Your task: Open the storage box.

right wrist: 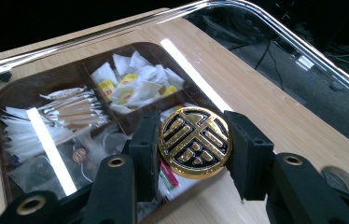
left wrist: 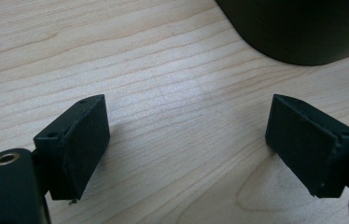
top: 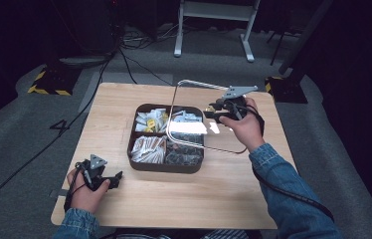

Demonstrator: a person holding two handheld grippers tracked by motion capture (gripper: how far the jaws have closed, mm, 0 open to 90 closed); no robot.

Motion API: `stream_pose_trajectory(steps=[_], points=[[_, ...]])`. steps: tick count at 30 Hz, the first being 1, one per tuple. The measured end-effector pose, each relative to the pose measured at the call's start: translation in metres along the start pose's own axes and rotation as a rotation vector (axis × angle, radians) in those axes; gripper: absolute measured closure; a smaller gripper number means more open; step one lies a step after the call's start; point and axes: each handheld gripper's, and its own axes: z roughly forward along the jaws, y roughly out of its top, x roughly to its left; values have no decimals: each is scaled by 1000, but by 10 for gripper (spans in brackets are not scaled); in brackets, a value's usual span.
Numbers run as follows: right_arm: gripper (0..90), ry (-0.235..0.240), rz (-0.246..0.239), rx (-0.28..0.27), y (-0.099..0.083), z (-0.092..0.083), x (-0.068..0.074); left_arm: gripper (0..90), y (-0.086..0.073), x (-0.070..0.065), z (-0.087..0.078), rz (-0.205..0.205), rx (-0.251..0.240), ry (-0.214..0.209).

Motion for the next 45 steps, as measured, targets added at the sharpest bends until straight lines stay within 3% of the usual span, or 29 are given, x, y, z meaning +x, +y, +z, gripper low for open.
stream_pose_trajectory(steps=[6,11,21,34,45], points=[[585,-9,28,2,-14,-16,-17,141,0,0,0,0,0,0],[585,-13,25,-3,-25,-28,-30,140,0,0,0,0,1,0],[585,-57,58,17,-46,-46,-52,141,0,0,0,0,0,0],[585,-103,65,61,-80,-48,-79,141,0,0,0,-1,0,0],[585,-111,127,106,-115,-41,-91,140,0,0,0,-1,0,1]])
